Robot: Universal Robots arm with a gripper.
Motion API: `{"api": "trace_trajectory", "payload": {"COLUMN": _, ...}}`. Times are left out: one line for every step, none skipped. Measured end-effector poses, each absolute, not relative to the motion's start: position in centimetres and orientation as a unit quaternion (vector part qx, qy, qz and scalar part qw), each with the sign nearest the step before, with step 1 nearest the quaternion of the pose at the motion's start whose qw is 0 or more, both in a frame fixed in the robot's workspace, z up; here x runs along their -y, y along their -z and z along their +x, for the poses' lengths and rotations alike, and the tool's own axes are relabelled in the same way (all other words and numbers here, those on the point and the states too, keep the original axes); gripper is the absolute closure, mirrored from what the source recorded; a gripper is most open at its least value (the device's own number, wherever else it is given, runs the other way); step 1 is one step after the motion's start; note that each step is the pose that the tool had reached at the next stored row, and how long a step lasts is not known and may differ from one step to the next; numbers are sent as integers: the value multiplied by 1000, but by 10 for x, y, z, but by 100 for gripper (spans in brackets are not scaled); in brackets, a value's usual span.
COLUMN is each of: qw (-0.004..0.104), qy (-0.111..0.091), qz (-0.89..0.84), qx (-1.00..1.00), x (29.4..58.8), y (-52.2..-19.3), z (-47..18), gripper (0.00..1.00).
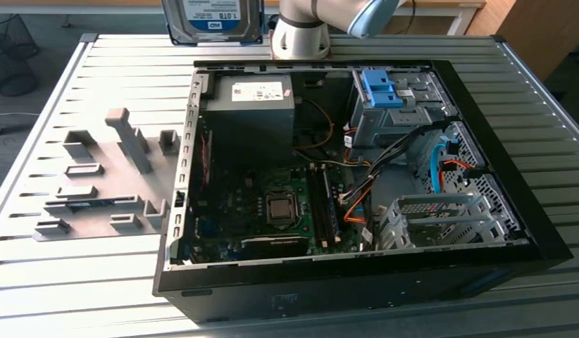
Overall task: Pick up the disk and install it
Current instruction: 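Pick up the disk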
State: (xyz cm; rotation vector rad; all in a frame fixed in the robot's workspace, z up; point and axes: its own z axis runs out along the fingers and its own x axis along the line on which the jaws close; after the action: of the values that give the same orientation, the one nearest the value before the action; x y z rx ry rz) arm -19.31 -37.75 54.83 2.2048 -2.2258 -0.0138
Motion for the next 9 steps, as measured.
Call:
{"api": "trace_trajectory", "payload": {"qw": 4, "qy": 4, "qz": 704, "qx": 710, "x": 378, "y": -548, "z": -193, "gripper": 63}}
{"api": "trace_trajectory", "payload": {"qw": 4, "qy": 4, "qz": 704, "qx": 710, "x": 377, "y": -548, "z": -193, "gripper": 63}}
{"api": "trace_trajectory", "payload": {"qw": 4, "qy": 4, "qz": 704, "qx": 710, "x": 378, "y": -548, "z": -193, "gripper": 63}}
{"api": "trace_trajectory", "payload": {"qw": 4, "qy": 4, "qz": 704, "qx": 710, "x": 378, "y": -548, "z": -193, "gripper": 63}}
{"api": "trace_trajectory", "payload": {"qw": 4, "qy": 4, "qz": 704, "qx": 710, "x": 378, "y": -548, "z": -193, "gripper": 63}}
{"api": "trace_trajectory", "payload": {"qw": 4, "qy": 4, "qz": 704, "qx": 710, "x": 378, "y": -548, "z": -193, "gripper": 63}}
{"api": "trace_trajectory", "payload": {"qw": 4, "qy": 4, "qz": 704, "qx": 710, "x": 378, "y": -548, "z": -193, "gripper": 63}}
{"api": "trace_trajectory", "payload": {"qw": 4, "qy": 4, "qz": 704, "qx": 710, "x": 377, "y": -548, "z": -193, "gripper": 63}}
{"api": "trace_trajectory", "payload": {"qw": 4, "qy": 4, "qz": 704, "qx": 710, "x": 377, "y": -548, "z": -193, "gripper": 63}}
